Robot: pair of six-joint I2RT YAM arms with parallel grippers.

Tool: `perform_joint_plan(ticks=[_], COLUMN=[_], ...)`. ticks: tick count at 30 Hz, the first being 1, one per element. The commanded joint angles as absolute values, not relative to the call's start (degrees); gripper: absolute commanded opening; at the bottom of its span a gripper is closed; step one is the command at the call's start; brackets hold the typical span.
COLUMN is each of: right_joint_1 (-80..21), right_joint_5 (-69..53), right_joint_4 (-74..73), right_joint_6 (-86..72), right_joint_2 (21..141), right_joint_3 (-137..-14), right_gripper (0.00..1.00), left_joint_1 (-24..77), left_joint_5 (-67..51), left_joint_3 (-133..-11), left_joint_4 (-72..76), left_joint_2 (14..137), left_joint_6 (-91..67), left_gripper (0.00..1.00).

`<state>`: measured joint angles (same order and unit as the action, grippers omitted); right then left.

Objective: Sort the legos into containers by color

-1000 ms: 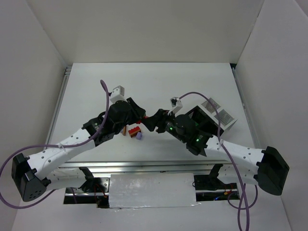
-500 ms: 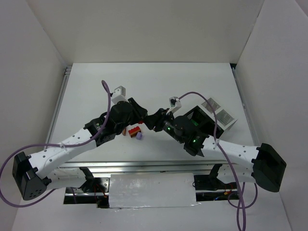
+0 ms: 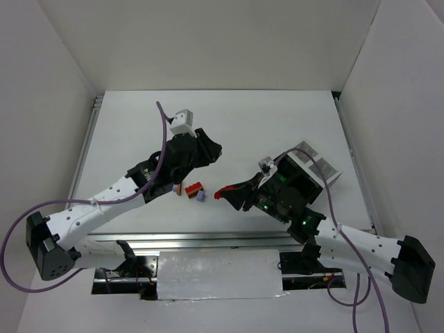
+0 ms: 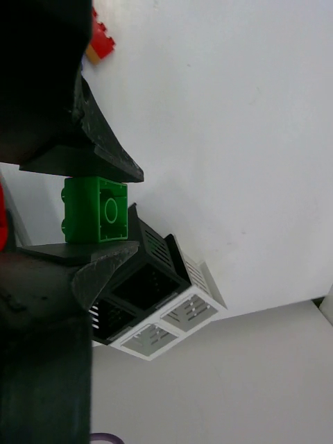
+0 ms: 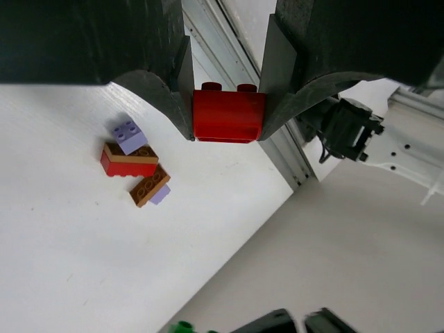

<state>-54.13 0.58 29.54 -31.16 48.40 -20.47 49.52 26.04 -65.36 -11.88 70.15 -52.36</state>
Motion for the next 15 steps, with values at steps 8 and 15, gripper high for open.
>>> perform_joint_plan(ticks=[8, 15], right_joint_1=[-53.2, -53.2], right_joint_5=[49.5, 59.4], right_joint_4=[-25.2, -46.2], right_joint_6=[-56.2, -59.1], right_joint_2=[17.1, 11.1], right_joint_3=[-32.8, -48.2], right_gripper=[0.00, 0.00], left_joint_1=[50.8, 54.0], left_joint_5=[8.1, 1.9], left_joint_3=[-78.6, -87.3], left_joint_4=[6.8, 12.1], left_joint_2=[91.0, 104.1], left_joint_6=[-36.0, -34.3], left_gripper=[0.00, 0.00])
